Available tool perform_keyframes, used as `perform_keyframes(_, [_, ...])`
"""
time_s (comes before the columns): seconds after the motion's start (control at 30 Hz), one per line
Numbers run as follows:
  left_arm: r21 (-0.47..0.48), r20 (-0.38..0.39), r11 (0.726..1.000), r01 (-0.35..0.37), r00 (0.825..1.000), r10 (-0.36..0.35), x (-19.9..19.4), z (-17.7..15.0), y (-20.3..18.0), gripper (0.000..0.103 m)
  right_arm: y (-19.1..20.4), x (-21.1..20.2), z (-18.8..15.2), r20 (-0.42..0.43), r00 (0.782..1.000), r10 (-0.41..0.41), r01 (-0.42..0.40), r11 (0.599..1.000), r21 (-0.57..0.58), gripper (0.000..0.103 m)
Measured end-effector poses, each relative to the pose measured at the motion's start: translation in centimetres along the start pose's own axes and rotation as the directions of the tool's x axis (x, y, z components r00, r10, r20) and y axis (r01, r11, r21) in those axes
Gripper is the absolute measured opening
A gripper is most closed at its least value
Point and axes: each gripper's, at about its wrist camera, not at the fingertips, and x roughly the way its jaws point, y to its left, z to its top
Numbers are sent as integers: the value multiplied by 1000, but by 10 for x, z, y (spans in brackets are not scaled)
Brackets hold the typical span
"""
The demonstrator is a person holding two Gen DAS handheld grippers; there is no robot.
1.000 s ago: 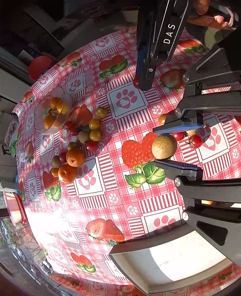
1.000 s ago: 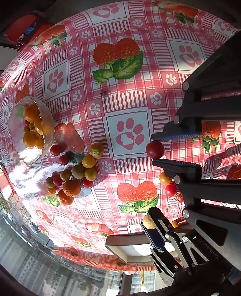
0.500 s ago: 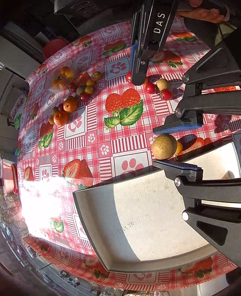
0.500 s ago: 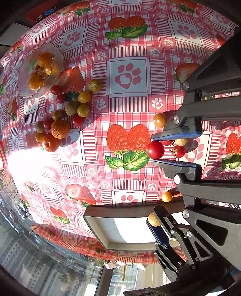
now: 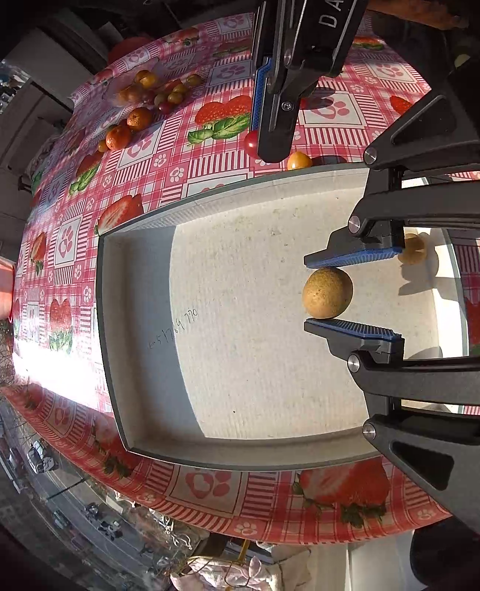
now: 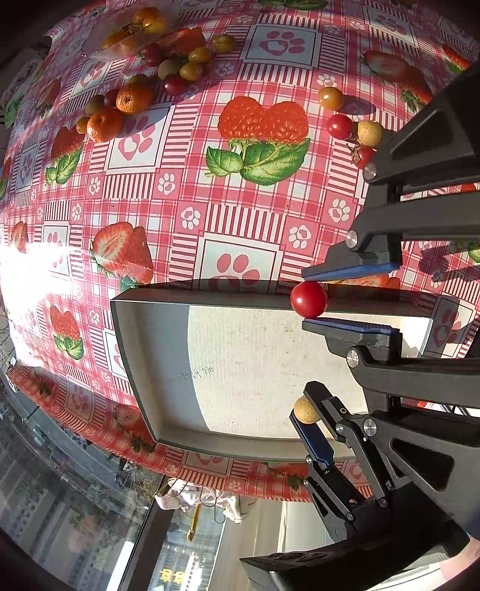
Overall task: Organize fruits
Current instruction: 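Carry the red tomato and brown fruit over the white tray, then open both grippers to release the fruits into the tray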
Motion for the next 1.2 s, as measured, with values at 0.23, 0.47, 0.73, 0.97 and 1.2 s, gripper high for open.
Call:
perform_keyframes(0.23, [-30,-27,999,-35,999,34,14,-9,28,29,35,31,-1,-62,998,1,-5,998,-59,22])
perform_keyframes(0.47, [-25,-49,999,-44,998,43,27,-13,35,29,48,60,-1,-105,994,-42,34,996,-80,22])
perform_keyframes(0.73, [-8,-55,998,-68,996,67,31,-14,26,36,49,78,-1,-141,987,-82,70,993,-93,22])
perform_keyframes(0.97, [-7,-57,992,-128,990,127,35,-15,27,77,56,80,-2,-132,989,-65,54,995,-88,47])
perform_keyframes(1.2, [1,-49,990,-143,989,143,22,-15,34,77,63,67,1,-112,993,20,-28,997,-75,84])
